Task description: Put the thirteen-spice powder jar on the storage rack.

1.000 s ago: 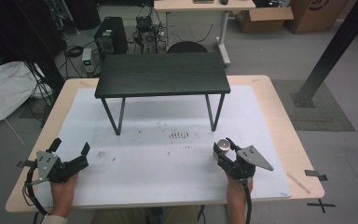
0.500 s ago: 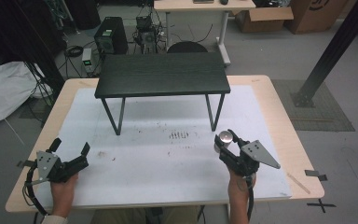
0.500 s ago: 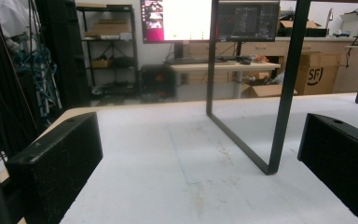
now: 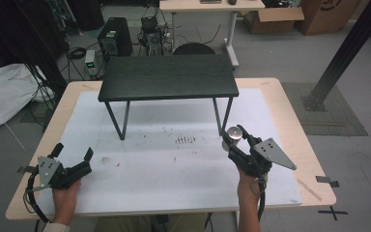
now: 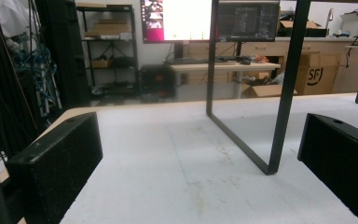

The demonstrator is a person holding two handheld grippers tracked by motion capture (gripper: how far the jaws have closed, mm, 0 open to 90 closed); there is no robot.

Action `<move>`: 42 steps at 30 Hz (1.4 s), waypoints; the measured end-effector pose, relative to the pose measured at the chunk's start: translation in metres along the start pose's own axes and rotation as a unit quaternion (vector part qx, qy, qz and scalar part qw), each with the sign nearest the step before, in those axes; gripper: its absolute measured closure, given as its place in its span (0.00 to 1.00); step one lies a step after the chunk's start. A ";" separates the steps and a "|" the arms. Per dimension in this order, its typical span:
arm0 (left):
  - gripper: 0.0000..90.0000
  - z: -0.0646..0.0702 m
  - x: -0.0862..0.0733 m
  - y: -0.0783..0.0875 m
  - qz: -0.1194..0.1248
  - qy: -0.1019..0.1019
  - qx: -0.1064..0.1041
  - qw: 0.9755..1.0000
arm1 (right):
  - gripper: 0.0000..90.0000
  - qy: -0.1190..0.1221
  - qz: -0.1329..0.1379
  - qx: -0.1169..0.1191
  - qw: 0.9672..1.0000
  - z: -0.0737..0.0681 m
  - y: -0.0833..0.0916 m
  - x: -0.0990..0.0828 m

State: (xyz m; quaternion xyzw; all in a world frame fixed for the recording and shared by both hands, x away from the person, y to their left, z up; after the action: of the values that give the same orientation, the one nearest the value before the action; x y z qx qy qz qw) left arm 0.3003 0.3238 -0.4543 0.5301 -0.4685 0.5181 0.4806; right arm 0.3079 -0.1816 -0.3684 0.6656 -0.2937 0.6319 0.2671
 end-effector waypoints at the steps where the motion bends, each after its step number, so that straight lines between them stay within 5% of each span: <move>1: 0.00 0.000 0.000 0.000 0.000 0.000 0.000 1.000 | 0.54 0.001 0.003 0.001 1.000 0.000 0.000 0.003; 42: 0.00 0.000 0.000 0.000 0.000 0.001 0.000 1.000 | 0.55 0.059 0.056 0.051 0.995 -0.008 -0.032 0.082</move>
State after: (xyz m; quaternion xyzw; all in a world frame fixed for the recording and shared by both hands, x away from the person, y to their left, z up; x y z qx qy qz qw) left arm 0.3004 0.3238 -0.4542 0.5297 -0.4682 0.5185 0.4810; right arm 0.3284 -0.1585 -0.2853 0.6226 -0.2817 0.6979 0.2143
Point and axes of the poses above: each handheld gripper's, and its own axes: y roughly backward along the jaws, x roughly out of its top, z roughly to its right, the point moved 4 cm from there along -y, roughly forward along the jaws, and after that the axes turned 14 degrees about x, right-handed, at the moved point
